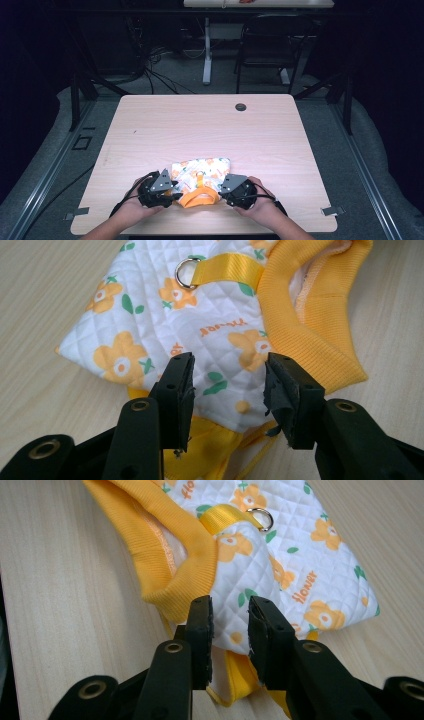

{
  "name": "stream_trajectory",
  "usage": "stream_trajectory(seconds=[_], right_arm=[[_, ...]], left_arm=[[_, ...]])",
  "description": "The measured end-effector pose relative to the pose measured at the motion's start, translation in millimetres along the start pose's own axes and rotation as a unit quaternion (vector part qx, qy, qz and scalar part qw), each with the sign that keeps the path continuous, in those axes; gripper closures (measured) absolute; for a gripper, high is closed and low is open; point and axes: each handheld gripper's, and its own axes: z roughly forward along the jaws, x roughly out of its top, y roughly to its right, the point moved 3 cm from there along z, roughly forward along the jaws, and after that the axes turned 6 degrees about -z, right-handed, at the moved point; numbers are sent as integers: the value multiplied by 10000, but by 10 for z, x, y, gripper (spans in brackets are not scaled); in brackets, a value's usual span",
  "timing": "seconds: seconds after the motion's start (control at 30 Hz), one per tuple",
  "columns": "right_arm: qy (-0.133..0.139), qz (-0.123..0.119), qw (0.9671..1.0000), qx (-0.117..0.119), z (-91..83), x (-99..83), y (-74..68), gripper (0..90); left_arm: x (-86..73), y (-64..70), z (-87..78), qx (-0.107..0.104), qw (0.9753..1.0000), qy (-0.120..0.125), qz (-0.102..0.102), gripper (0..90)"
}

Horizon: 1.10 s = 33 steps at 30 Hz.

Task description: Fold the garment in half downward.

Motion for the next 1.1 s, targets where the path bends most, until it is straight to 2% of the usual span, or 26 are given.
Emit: stream_trajectory(seconds=[0.13, 0.17, 0.2, 0.33, 0.43, 0.47, 0.5, 0.53, 0.6, 0.63, 0.67, 0.73, 0.8, 0.9, 0.93, 1.0, 1.03, 1.1], right_arm=[[-5, 77, 10000, -11, -2, -38, -4, 707], [-29, 66, 10000, -8, -11, -45, -5, 706], [-29, 66, 10000, -8, -11, -45, -5, 706], [76, 202, 9997, -92, -81, -73, 4, 698], [122, 299, 9994, -123, -99, -98, 11, 697], [112, 360, 9992, -136, -121, -131, 29, 693], [112, 360, 9992, -136, -121, -131, 29, 693], [129, 455, 9987, -184, -142, -162, 46, 690], [132, 486, 9985, -211, -166, -188, 69, 688], [132, 486, 9985, -211, -166, -188, 69, 688], [194, 611, 9976, -259, -195, -220, 90, 685], [216, 707, 9968, -298, -218, -250, 112, 684], [245, 807, 9958, -350, -239, -283, 135, 682], [249, 936, 9944, -412, -274, -337, 178, 679], [252, 998, 9938, -429, -287, -355, 188, 679], [298, 1095, 9924, -480, -307, -382, 214, 677], [298, 1095, 9924, -480, -307, -382, 214, 677], [323, 1258, 9900, -549, -359, -434, 257, 675]], left_arm=[[-29, 5, -6, 11, 10000, 59, -64, 536], [-39, 2, -24, 25, 9997, 154, -174, 533], [-39, 2, -24, 25, 9997, 154, -174, 531], [-71, -59, -133, 87, 9979, 396, -500, 524], [-99, -103, -185, 171, 9970, 436, -614, 524], [-131, -150, -240, 242, 9956, 507, -745, 524], [-131, -150, -240, 242, 9956, 507, -745, 524], [-161, -190, -289, 314, 9942, 565, -863, 524], [-197, -235, -348, 380, 9922, 642, -1004, 524], [-197, -235, -348, 380, 9922, 642, -1004, 524], [-238, -286, -409, 461, 9899, 711, -1140, 524], [-269, -321, -450, 513, 9880, 743, -1252, 524], [-306, -362, -490, 582, 9851, 814, -1397, 524], [-356, -416, -546, 673, 9824, 899, -1490, 524], [-356, -416, -546, 673, 9824, 899, -1490, 524], [-410, -463, -588, 744, 9785, 998, -1644, 524], [-410, -463, -588, 744, 9785, 998, -1644, 524], [-472, -508, -623, 839, 9754, 1024, -1764, 524]])
